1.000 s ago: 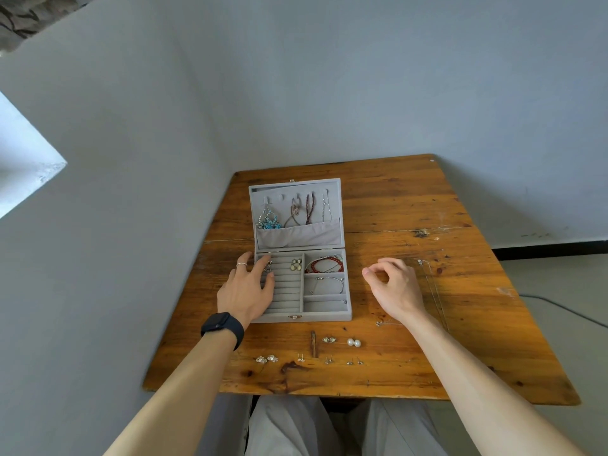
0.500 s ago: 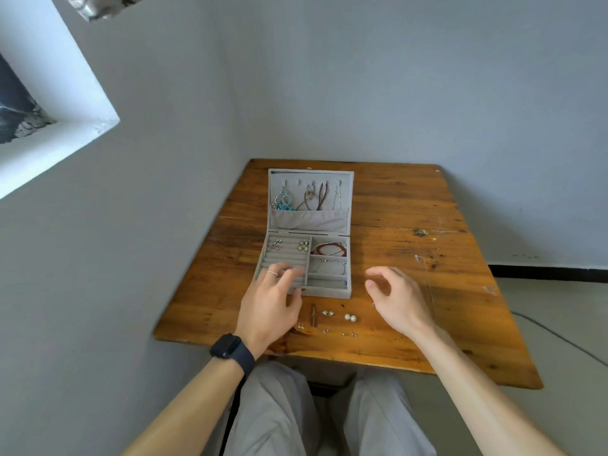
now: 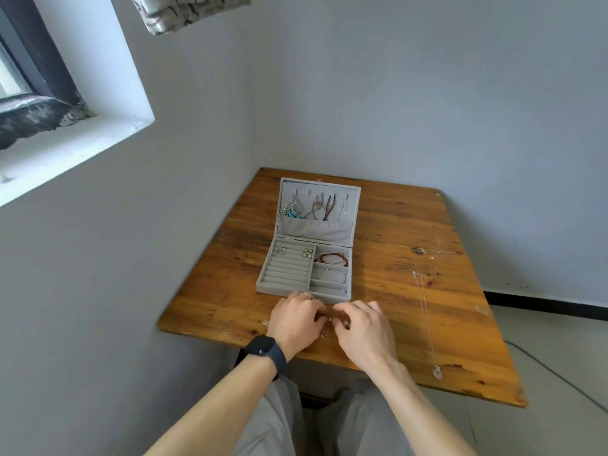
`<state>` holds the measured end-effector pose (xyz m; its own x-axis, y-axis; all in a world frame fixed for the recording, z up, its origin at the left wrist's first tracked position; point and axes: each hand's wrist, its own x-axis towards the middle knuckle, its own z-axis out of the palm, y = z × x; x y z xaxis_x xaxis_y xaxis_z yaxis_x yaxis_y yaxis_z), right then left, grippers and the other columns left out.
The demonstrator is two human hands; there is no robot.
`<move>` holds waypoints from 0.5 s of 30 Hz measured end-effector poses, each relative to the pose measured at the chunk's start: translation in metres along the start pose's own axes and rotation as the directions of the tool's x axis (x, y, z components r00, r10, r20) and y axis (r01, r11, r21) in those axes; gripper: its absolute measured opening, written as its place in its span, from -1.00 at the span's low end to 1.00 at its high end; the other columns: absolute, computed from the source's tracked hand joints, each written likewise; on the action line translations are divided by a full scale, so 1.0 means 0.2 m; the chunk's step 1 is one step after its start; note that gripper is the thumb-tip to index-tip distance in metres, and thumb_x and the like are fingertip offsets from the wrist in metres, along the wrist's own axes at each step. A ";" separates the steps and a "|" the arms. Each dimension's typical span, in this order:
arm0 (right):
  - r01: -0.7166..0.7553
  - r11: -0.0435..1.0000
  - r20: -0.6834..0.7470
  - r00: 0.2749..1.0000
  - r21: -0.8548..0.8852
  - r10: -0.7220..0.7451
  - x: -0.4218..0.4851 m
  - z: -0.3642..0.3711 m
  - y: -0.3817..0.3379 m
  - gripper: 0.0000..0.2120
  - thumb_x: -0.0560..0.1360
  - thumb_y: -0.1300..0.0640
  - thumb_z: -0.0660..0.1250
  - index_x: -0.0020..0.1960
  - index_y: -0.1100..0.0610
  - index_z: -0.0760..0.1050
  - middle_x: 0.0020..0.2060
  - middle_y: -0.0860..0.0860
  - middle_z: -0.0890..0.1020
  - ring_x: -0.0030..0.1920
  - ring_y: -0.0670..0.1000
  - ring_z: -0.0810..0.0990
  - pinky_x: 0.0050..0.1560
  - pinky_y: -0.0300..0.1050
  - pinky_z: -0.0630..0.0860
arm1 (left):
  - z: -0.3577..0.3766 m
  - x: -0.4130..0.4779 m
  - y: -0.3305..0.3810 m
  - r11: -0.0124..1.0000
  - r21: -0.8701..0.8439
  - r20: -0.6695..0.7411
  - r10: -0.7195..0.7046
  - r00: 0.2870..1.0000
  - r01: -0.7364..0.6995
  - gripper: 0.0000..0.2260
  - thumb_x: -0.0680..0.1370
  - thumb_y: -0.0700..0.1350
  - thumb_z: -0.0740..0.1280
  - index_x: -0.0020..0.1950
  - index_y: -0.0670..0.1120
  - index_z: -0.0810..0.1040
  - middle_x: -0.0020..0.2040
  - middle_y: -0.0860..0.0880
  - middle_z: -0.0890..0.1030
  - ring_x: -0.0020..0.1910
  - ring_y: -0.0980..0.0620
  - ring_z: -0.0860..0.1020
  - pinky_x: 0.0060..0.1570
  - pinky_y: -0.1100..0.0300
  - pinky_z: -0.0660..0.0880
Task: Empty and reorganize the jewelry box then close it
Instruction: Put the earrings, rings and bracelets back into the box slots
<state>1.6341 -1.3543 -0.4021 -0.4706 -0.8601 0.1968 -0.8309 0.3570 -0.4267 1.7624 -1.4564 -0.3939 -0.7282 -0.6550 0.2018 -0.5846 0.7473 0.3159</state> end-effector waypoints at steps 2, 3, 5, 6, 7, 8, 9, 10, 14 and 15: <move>0.004 0.999 0.012 1.000 -0.033 -0.003 0.01 0.01 -0.02 -0.72 0.56 -0.11 0.31 0.23 -0.10 0.59 0.13 -0.16 0.65 0.09 -0.04 0.48 0.04 -0.12 0.54 | 0.00 0.01 -0.01 1.000 0.005 0.004 -0.007 1.000 0.007 -0.80 0.63 0.02 0.25 0.18 0.08 0.63 0.13 0.05 0.61 0.13 0.03 0.50 0.08 0.13 0.51; 0.006 0.999 0.018 1.000 -0.049 -0.005 0.02 0.02 -0.02 -0.73 0.56 -0.12 0.31 0.22 -0.11 0.59 0.12 -0.16 0.65 0.08 -0.04 0.48 0.04 -0.12 0.54 | 0.00 0.01 -0.01 1.000 -0.001 0.003 -0.013 1.000 0.013 -0.80 0.63 0.02 0.26 0.17 0.08 0.63 0.13 0.05 0.61 0.13 0.03 0.50 0.08 0.13 0.51; 0.012 0.997 0.024 1.000 -0.073 -0.011 0.02 0.03 -0.03 -0.76 0.57 -0.11 0.30 0.18 -0.11 0.61 0.11 -0.17 0.65 0.05 -0.05 0.47 0.02 -0.13 0.52 | -0.01 0.01 -0.02 0.999 -0.028 0.002 -0.019 1.000 0.019 -0.82 0.62 0.02 0.26 0.14 0.08 0.62 0.10 0.06 0.61 0.11 0.04 0.50 0.06 0.13 0.52; 0.017 0.997 0.022 1.000 -0.074 -0.016 0.02 0.03 -0.03 -0.78 0.57 -0.10 0.31 0.16 -0.11 0.62 0.10 -0.17 0.65 0.04 -0.06 0.47 0.01 -0.14 0.51 | -0.02 0.01 -0.03 0.999 -0.045 -0.003 -0.021 1.000 0.020 -0.84 0.62 0.03 0.27 0.12 0.08 0.62 0.07 0.07 0.61 0.08 0.05 0.51 0.03 0.15 0.52; 0.023 0.998 0.019 1.000 -0.065 -0.022 0.02 0.03 -0.03 -0.80 0.57 -0.09 0.31 0.14 -0.11 0.63 0.07 -0.17 0.65 0.03 -0.06 0.46 0.00 -0.14 0.51 | -0.03 0.00 -0.04 0.998 -0.067 -0.010 -0.023 1.000 0.023 -0.85 0.61 0.03 0.28 0.10 0.09 0.61 0.04 0.08 0.62 0.05 0.07 0.52 -0.02 0.18 0.52; 0.028 0.999 0.014 1.000 -0.045 -0.027 0.01 0.02 -0.03 -0.82 0.57 -0.07 0.32 0.12 -0.11 0.63 0.05 -0.18 0.66 0.02 -0.07 0.47 -0.02 -0.15 0.51 | -0.04 0.00 -0.06 0.995 -0.091 -0.018 -0.029 0.999 0.028 -0.87 0.61 0.03 0.28 0.09 0.10 0.60 0.01 0.09 0.61 0.02 0.08 0.53 -0.06 0.20 0.52; 0.032 0.999 0.007 0.999 -0.012 -0.032 0.01 0.02 -0.03 -0.85 0.57 -0.05 0.34 0.10 -0.11 0.63 0.01 -0.18 0.67 0.02 -0.08 0.47 -0.05 -0.18 0.51 | -0.06 -0.01 -0.08 0.992 -0.120 -0.025 -0.041 0.999 0.038 -0.88 0.60 0.03 0.29 0.08 0.11 0.59 -0.02 0.10 0.60 -0.01 0.09 0.54 -0.10 0.21 0.53; 0.034 0.999 0.000 0.999 0.031 -0.034 0.01 0.01 -0.03 -0.87 0.57 -0.03 0.36 0.09 -0.10 0.63 -0.03 -0.18 0.67 0.01 -0.10 0.48 -0.10 -0.24 0.50 | -0.08 -0.02 -0.11 0.986 -0.155 -0.031 -0.063 0.998 0.058 -0.89 0.60 0.04 0.29 0.08 0.12 0.58 -0.03 0.12 0.60 -0.04 0.12 0.55 -0.12 0.21 0.55; 0.027 0.986 -0.028 0.999 0.163 -0.023 0.06 -0.05 -0.03 -0.90 0.56 0.01 0.38 0.06 -0.11 0.62 -0.15 -0.22 0.60 -0.02 -0.16 0.48 -0.23 -0.44 0.34 | -0.16 -0.04 -0.29 0.915 -0.363 -0.064 -0.210 0.976 0.173 -0.91 0.58 0.03 0.35 0.07 0.14 0.59 -0.05 0.21 0.62 -0.06 0.29 0.57 -0.08 0.33 0.56; 0.032 0.984 -0.032 0.999 0.178 -0.026 0.08 -0.07 -0.04 -0.91 0.56 0.02 0.39 0.05 -0.10 0.62 -0.16 -0.24 0.59 -0.02 -0.16 0.49 -0.23 -0.44 0.34 | -0.18 -0.04 -0.34 0.896 -0.395 -0.080 -0.254 0.964 0.204 -0.92 0.58 0.03 0.35 0.06 0.14 0.59 -0.06 0.22 0.62 -0.05 0.31 0.56 -0.08 0.38 0.52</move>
<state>1.6290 -1.3659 -0.3839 -0.4579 -0.8570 0.2365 -0.7795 0.2591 -0.5703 1.8213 -1.5065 -0.3837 -0.5248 -0.8302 0.1881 -0.5305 0.4917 0.6905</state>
